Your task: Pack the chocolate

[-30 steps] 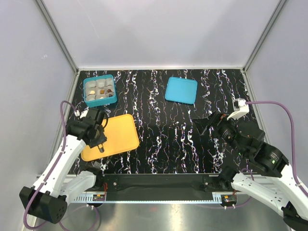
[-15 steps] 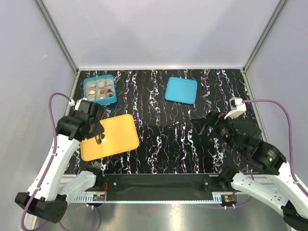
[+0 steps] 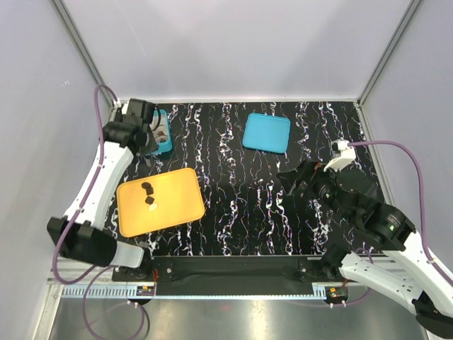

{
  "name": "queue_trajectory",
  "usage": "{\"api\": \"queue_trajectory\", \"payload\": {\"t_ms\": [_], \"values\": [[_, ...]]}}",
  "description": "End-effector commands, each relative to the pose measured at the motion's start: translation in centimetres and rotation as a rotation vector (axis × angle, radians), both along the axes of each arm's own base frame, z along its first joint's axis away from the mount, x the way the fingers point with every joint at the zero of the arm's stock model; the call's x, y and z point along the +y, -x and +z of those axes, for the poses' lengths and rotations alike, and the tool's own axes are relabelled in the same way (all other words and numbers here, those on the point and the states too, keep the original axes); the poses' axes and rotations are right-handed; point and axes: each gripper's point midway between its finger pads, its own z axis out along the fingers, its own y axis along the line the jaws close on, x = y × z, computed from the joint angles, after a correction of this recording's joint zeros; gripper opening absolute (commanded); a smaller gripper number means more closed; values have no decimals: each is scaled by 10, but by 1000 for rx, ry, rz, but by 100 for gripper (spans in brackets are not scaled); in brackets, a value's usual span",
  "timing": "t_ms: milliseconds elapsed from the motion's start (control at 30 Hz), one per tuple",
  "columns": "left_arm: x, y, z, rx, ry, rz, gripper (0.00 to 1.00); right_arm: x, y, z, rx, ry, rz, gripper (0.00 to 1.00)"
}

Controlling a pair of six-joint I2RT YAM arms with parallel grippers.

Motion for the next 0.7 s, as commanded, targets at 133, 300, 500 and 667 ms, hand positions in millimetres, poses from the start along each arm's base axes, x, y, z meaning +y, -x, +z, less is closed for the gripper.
{"api": "queue_trajectory", "payload": {"t_ms": [133,300,500,667], "values": [[26,-73,40,-155,-52,11,30,-16,-10,24,-72,2,-82,100],[38,-106,23,-124,-43,23,30,-11,-11,25,-74,12,-67,100],[58,-137,9,-118,-32,33,29,-7,-17,26,-81,12,-72,100],[64,-154,0,-121,-40,15,29,-1,-20,30,-75,15,-62,100]]}}
